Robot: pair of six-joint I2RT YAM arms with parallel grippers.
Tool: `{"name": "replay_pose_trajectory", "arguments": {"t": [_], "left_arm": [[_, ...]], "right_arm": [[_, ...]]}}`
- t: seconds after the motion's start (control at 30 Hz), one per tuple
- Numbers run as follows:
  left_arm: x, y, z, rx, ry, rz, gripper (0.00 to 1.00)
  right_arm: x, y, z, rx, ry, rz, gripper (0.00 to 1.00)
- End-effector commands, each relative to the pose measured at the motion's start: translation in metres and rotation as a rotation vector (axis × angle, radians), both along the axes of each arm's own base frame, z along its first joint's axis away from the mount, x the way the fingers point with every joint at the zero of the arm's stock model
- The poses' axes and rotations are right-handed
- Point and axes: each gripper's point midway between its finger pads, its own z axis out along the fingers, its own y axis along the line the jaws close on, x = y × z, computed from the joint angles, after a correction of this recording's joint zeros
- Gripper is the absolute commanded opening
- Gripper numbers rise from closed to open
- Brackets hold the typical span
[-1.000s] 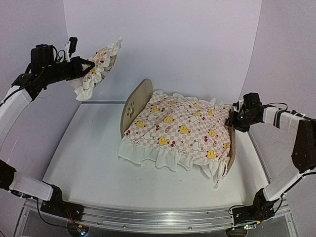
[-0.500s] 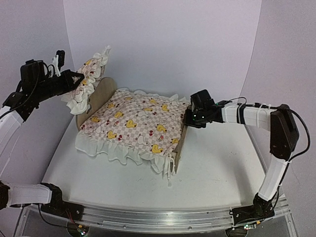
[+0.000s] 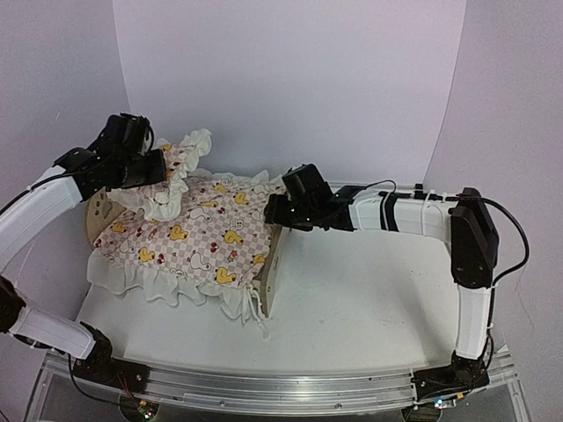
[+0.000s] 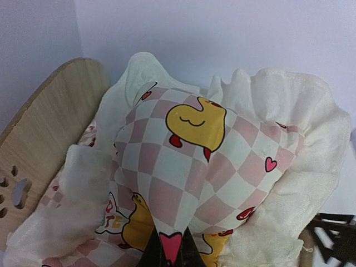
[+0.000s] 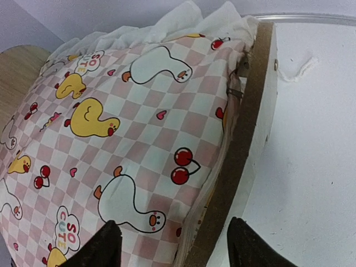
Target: Set up the pet bed
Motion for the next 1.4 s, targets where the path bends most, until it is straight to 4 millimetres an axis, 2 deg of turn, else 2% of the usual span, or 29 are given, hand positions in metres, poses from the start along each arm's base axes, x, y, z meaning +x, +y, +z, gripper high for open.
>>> {"name": "replay_pose_trajectory", "arguments": {"t": [0.0,0.07,0.13,0.17,0.2,0.27,0.4,0.5,0.57,0.67,0.77,0.87,0.93,0.97,1.0,1.1,1.17,1.27,1.37], "left_arm": [[0.01,0.057,-0.015,0.295,0.042,0.283,0.0],[0.021,0.06,-0.03,0.35,0.087,0.232,0.0],[0.032,0.071,-0.038,0.311,0.096,0.199,0.0],[0.036,0.076,-0.042,0.291,0.089,0.179,0.0],[0.04,0.08,-0.045,0.278,0.079,0.163,0.0],[0.048,0.085,-0.056,0.248,0.084,0.16,0.0],[0.058,0.104,-0.088,0.25,0.14,0.269,0.0],[0.066,0.101,-0.108,0.196,0.158,0.256,0.0],[0.067,0.107,-0.115,0.209,0.167,0.297,0.01],[0.069,0.108,-0.12,0.225,0.179,0.289,0.17],[0.065,0.102,-0.114,0.217,0.181,0.241,0.42],[0.053,0.099,-0.08,0.199,0.13,0.206,0.63],[0.042,0.091,-0.042,0.17,0.059,0.135,0.78],[0.036,0.086,-0.02,0.152,0.014,0.101,0.92],[0.026,0.085,0.007,0.129,-0.048,0.084,0.98],[0.0,0.076,0.083,0.054,-0.228,0.017,0.99],[-0.024,0.068,0.144,0.006,-0.38,-0.052,0.99],[-0.067,0.06,0.218,-0.035,-0.582,-0.148,0.99],[-0.111,0.054,0.269,-0.043,-0.762,-0.24,0.99]], "right_arm": [[0.005,-0.021,0.089,0.066,-0.186,-0.027,0.8],[-0.006,-0.038,0.102,0.029,-0.226,-0.014,0.91],[-0.02,-0.06,0.118,-0.003,-0.267,-0.012,0.98],[-0.025,-0.069,0.114,-0.04,-0.272,-0.013,0.98],[-0.032,-0.082,0.122,-0.054,-0.289,-0.017,0.98],[-0.045,-0.104,0.124,-0.091,-0.305,-0.035,0.98],[-0.068,-0.146,0.129,-0.108,-0.331,-0.095,0.98],[-0.083,-0.173,0.133,-0.115,-0.348,-0.132,0.98],[-0.09,-0.188,0.14,-0.124,-0.366,-0.154,0.98],[-0.099,-0.209,0.152,-0.158,-0.393,-0.186,0.98],[-0.107,-0.23,0.166,-0.2,-0.427,-0.223,0.98],[-0.112,-0.253,0.175,-0.275,-0.447,-0.259,0.98],[-0.111,-0.268,0.183,-0.252,-0.435,-0.246,0.98],[-0.11,-0.279,0.187,-0.216,-0.424,-0.242,0.98],[-0.107,-0.291,0.19,-0.184,-0.417,-0.235,0.98],[-0.101,-0.336,0.203,-0.155,-0.393,-0.296,0.98],[-0.111,-0.349,0.233,-0.156,-0.451,-0.32,0.98],[-0.147,-0.351,0.294,-0.125,-0.64,-0.267,0.98],[-0.185,-0.354,0.343,-0.102,-0.808,-0.215,0.98]]}}
